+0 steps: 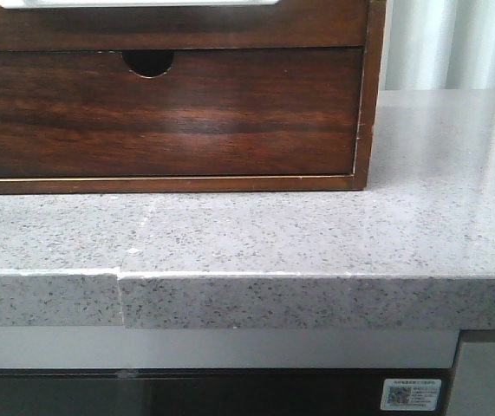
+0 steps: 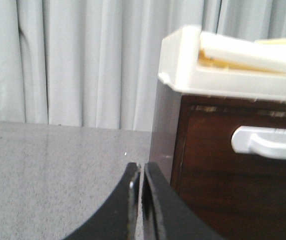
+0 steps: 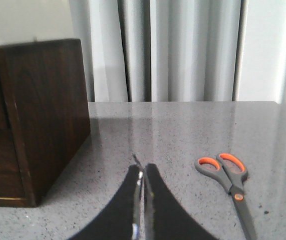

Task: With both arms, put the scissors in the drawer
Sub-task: 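Move the left gripper toward the white drawer handle of the cabinet, then grasp the white drawer handle with the left gripper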

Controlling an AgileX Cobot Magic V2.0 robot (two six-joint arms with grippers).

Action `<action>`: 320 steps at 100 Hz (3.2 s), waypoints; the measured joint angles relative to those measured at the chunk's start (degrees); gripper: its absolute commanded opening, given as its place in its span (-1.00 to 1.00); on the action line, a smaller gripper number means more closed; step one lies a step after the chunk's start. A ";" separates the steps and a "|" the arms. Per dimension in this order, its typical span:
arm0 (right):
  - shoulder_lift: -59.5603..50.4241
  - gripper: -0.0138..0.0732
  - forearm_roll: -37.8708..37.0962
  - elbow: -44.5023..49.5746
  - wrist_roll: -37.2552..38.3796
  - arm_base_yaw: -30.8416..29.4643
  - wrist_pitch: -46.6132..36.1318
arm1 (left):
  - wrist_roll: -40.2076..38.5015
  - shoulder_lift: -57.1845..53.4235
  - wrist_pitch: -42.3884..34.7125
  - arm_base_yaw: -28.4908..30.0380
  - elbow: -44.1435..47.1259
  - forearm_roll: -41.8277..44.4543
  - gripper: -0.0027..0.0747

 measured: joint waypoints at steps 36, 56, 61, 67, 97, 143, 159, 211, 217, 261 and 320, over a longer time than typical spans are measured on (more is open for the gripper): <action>19.00 -0.84 -2.42 -18.56 0.00 0.00 17.39 | 0.85 18.59 15.68 0.00 -16.53 -0.09 -0.98; 25.18 -0.84 -2.91 -19.75 0.00 0.00 18.70 | 1.32 23.43 16.76 0.00 -16.92 -0.09 -0.98; 26.13 -0.84 -2.91 -19.75 0.00 0.00 18.70 | 1.32 23.98 16.85 0.00 -16.92 -0.09 -0.98; 27.13 -0.84 -2.91 -19.75 0.00 0.00 18.70 | 1.35 24.24 16.85 0.00 -16.92 -0.09 -0.98; 29.36 -0.84 -2.91 -19.75 0.00 0.00 18.70 | 1.44 24.24 16.85 0.00 -16.92 -0.06 -0.98; 29.36 0.55 -2.91 -19.75 0.22 0.00 17.81 | 1.44 24.24 16.52 0.00 -16.92 3.14 0.63; 29.36 0.62 -2.91 -19.75 0.22 0.00 17.21 | 1.44 24.24 16.49 0.00 -16.92 3.36 0.81; 29.36 0.62 -2.04 -19.75 0.50 0.00 16.96 | 1.44 25.07 10.58 0.00 -14.34 -36.28 0.50; 29.36 0.62 -1.73 -19.75 0.50 0.00 16.96 | 1.44 26.15 10.20 0.00 -13.45 -43.75 0.46; 29.36 0.62 -0.14 -19.75 0.50 0.00 16.94 | 21.25 43.56 16.84 0.00 -15.48 -76.45 0.33; 29.36 0.62 0.08 -19.75 0.50 0.00 15.58 | 45.30 63.49 31.25 0.00 -21.31 -95.96 -0.02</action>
